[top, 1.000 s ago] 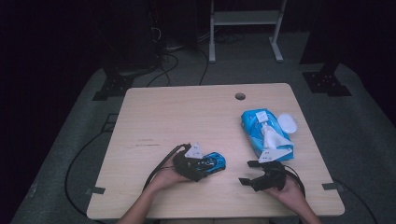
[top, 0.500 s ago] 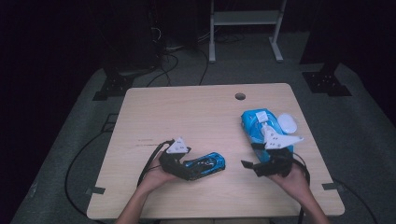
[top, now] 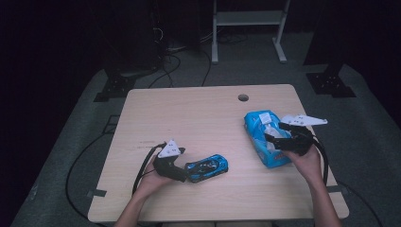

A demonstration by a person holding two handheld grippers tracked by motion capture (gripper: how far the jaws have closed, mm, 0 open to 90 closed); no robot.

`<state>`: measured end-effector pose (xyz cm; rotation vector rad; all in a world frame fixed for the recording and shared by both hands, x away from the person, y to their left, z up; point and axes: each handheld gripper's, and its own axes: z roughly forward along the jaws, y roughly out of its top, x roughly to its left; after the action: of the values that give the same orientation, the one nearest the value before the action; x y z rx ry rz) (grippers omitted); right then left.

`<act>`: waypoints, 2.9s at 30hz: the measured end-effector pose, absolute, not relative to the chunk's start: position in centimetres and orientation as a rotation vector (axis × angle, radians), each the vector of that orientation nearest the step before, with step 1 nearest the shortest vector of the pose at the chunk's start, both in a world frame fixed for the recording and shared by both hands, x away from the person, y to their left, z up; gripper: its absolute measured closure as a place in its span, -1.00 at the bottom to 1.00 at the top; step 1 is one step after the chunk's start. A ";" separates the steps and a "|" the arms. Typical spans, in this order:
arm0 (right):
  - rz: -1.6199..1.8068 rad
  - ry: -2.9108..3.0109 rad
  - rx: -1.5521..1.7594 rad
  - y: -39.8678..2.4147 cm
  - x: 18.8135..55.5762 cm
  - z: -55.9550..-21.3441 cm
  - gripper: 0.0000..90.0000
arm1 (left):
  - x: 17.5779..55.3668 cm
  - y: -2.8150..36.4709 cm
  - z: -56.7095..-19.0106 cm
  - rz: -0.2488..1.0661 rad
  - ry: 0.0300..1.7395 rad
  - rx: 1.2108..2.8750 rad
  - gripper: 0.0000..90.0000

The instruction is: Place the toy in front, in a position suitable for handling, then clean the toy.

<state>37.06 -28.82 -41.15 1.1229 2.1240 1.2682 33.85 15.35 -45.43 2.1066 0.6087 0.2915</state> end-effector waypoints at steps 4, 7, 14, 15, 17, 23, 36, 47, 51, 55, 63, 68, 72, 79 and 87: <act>1.249 2.125 1.199 -29.8 37.4 -42.7 -0.53 | 34.0 15.1 -45.9 0.284 0.605 2.122 -0.80; 1.250 2.112 1.209 -30.0 37.5 -42.8 -0.53 | 33.7 14.8 -45.8 0.308 0.581 2.141 -0.82; 1.257 2.119 1.184 -29.4 37.3 -42.6 -0.47 | 33.2 14.9 -45.6 0.318 0.573 2.131 -0.82; 1.271 2.117 1.183 -29.4 37.3 -42.6 -0.45 | 33.2 14.9 -45.5 0.319 0.572 2.128 -0.82; 1.283 2.128 1.179 -29.2 37.4 -42.7 -0.42 | 33.3 15.0 -45.4 0.329 0.571 2.117 -0.82; 1.208 2.175 1.174 -28.7 37.8 -43.2 -0.10 | 33.2 15.1 -45.7 0.320 0.575 2.130 -0.82; 1.163 2.193 1.212 -28.7 37.4 -42.7 0.79 | 32.8 15.0 -45.6 0.346 0.579 2.161 -0.82; 1.336 2.098 1.177 -29.5 36.2 -39.8 0.87 | 32.3 15.6 -45.1 0.362 0.537 2.153 -0.70; 1.384 2.067 1.129 -29.4 35.3 -38.1 0.88 | 32.2 15.7 -45.0 0.342 0.551 2.139 -0.70; 1.469 2.091 1.040 -28.3 34.2 -36.1 0.88 | 32.2 15.5 -45.1 0.333 0.549 2.142 -0.70; 1.614 2.328 0.747 -21.7 31.8 -33.3 0.88 | 32.3 15.6 -45.1 0.303 0.548 2.153 -0.67; 1.660 2.553 0.677 -17.9 31.6 -34.3 0.88 | 32.3 16.0 -44.9 0.257 0.537 2.135 -0.52; 1.586 2.706 0.723 -16.3 32.2 -36.1 0.86 | 32.3 16.0 -44.8 0.244 0.517 2.132 -0.44; 1.417 2.816 0.854 -14.6 34.7 -40.4 0.75 | 32.7 16.0 -45.1 0.228 0.512 2.140 -0.34; 1.389 2.760 0.887 -13.1 35.0 -44.0 0.52 | 32.6 15.9 -45.2 0.207 0.496 2.164 -0.31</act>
<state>34.98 -13.12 -43.95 0.8870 2.7597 1.3890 32.63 15.90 -45.17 2.1641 0.4961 0.2070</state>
